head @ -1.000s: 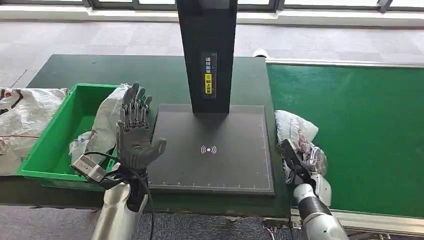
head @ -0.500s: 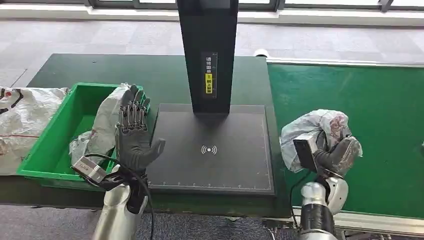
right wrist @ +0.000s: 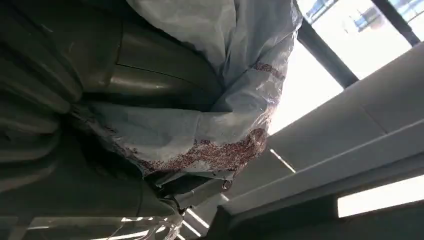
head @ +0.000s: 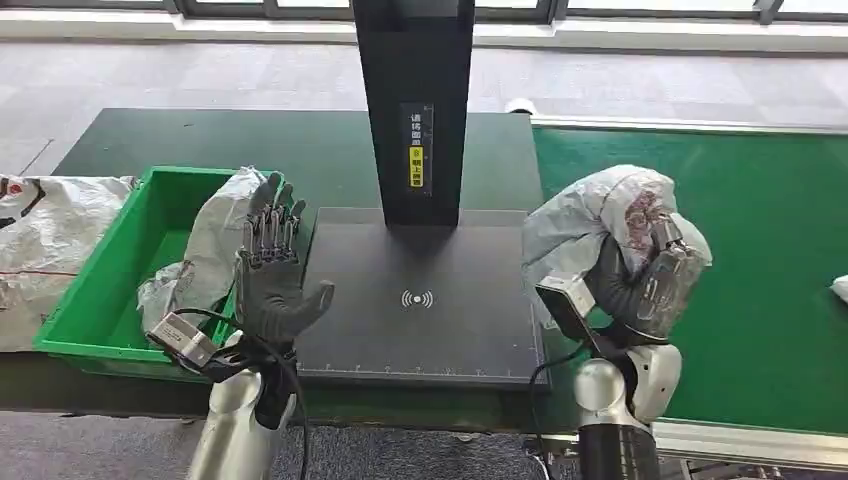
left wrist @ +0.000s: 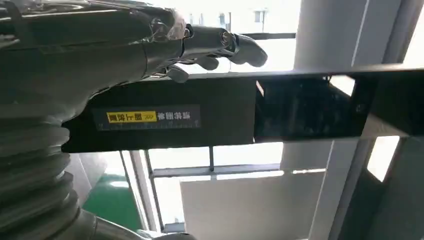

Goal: Moved the parcel from conveyor to table for the left to box.

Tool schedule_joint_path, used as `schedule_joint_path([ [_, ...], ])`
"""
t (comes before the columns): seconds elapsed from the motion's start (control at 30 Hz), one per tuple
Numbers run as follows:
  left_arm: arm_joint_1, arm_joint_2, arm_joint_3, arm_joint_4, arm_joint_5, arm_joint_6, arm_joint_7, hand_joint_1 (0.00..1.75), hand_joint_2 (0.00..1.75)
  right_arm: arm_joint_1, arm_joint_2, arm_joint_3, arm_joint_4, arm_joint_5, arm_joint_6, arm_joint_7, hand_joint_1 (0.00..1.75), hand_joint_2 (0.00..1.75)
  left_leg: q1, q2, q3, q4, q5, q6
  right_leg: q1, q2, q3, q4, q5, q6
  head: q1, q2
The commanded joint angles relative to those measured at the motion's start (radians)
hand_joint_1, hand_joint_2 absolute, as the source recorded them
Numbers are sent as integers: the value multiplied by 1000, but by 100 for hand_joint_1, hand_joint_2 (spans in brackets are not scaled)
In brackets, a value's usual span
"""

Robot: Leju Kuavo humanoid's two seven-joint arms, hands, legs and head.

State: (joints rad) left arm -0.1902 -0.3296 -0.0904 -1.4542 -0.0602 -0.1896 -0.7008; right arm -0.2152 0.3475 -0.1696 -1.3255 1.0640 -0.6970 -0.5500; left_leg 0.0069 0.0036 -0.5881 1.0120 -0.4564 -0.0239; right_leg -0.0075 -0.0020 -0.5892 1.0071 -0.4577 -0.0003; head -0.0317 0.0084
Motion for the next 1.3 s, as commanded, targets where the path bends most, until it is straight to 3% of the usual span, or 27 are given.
schedule_joint_path([
  [0.03,3,24,-40,49,9,12,3,0,175,-42,2,172,227,-21,-1,24,175,175,-1,0,1,-1,0,0,-1,1,1,-1,0,0,0,0],
  [0.1,5,24,-42,45,5,9,3,0,175,-131,-2,200,476,-93,14,2,175,175,0,1,2,-2,0,0,0,1,2,-2,0,0,0,0],
  [0.13,2,22,-42,47,1,4,3,0,175,-188,-1,200,612,-165,102,-6,175,175,1,5,5,-3,0,0,1,5,4,-5,2,0,0,0],
  [0.17,2,22,-42,47,1,4,3,0,175,-188,-1,200,612,-165,102,-6,175,175,0,7,5,-3,-1,0,1,7,4,-4,2,0,0,0],
  [0.23,-2,19,-44,53,-3,2,3,0,175,-245,0,194,783,-221,106,-54,175,175,1,7,4,-3,-1,0,1,7,4,-3,2,0,0,0],
  [0.67,-19,13,-45,82,-3,-4,3,0,175,-273,-5,189,874,-259,162,-61,175,175,0,-1,3,-3,2,1,0,-1,4,-3,1,0,0,0],
  [0.87,-42,14,-53,107,-3,-8,3,0,175,-292,-22,190,942,-286,311,-39,171,175,0,-3,1,-2,3,1,0,-3,2,-2,1,0,0,0],
  [0.9,-42,14,-53,107,-3,-8,3,0,175,-292,-22,190,942,-286,311,-39,0,175,0,-2,1,-1,2,1,0,-2,1,-1,1,0,0,0],
  [1.07,-41,12,-60,115,-4,-2,3,0,175,-275,-15,157,908,-337,324,-83,0,175,0,-3,2,-3,3,1,0,-3,3,-3,1,0,0,0],
  [1.2,-34,14,-62,123,-4,-1,3,0,175,-218,-10,147,756,-410,266,-148,0,175,0,-2,2,-2,2,1,0,-2,2,-2,1,0,0,0],
  [1.23,-35,16,-58,124,-1,3,3,0,175,-155,-21,214,616,-456,186,-148,0,175,0,-2,1,-1,2,1,0,-2,1,-1,0,-1,0,0],
  [1.27,-35,16,-58,124,-1,3,3,0,175,-155,-21,214,616,-456,186,-148,0,175,0,-4,2,-2,2,1,0,-4,2,-2,0,0,0,0],
  [1.3,-38,18,-58,124,-4,8,3,0,175,-98,-35,287,480,-478,73,-148,0,175,0,-4,2,-3,2,1,0,-4,3,-3,0,0,0,0],
])
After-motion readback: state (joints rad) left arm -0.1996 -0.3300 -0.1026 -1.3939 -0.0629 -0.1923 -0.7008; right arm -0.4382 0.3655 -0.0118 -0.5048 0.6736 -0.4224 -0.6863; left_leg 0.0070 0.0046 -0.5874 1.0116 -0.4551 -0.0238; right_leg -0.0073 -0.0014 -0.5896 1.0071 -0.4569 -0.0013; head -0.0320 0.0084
